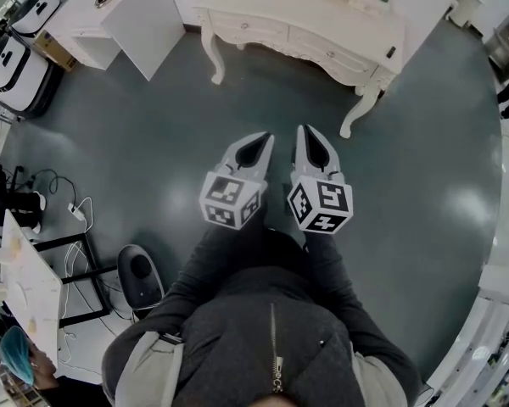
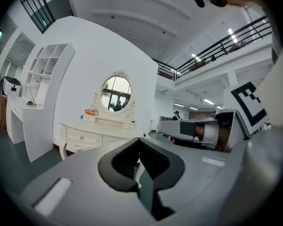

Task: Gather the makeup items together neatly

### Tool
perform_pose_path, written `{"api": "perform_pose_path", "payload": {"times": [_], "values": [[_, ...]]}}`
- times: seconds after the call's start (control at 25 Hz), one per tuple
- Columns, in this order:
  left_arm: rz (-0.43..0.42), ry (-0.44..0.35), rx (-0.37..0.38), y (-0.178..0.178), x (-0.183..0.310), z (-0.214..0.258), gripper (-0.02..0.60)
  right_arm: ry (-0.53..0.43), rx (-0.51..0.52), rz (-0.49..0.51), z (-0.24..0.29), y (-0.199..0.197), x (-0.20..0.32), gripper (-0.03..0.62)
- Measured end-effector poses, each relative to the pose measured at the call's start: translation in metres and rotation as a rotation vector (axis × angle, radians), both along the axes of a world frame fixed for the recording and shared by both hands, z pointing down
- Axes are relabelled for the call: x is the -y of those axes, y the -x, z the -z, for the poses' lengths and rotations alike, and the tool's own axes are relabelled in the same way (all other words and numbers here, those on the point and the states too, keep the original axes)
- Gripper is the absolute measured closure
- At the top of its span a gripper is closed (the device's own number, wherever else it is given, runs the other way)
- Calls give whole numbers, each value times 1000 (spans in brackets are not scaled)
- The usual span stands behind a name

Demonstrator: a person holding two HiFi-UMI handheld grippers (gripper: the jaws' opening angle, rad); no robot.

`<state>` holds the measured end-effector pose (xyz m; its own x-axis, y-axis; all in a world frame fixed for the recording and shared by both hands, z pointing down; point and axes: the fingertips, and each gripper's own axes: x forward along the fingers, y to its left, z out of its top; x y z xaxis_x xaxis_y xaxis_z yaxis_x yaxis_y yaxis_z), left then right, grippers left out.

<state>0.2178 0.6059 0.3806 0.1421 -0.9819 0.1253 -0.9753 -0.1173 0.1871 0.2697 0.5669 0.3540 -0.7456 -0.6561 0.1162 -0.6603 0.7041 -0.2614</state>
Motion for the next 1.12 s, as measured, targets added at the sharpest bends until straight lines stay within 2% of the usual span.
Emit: {"api": "perform_pose_path", "payload": {"times": [0.36, 0.76, 1.12], "values": [[-24, -17, -31, 19, 61, 2, 571, 6, -1, -28, -4, 18, 58, 589], [-50, -16, -33, 72, 161, 10, 571, 6, -22, -28, 0, 74, 153, 590], [-41, 0, -43, 126, 228, 11, 571, 33, -22, -44, -1, 125, 221, 590]]}}
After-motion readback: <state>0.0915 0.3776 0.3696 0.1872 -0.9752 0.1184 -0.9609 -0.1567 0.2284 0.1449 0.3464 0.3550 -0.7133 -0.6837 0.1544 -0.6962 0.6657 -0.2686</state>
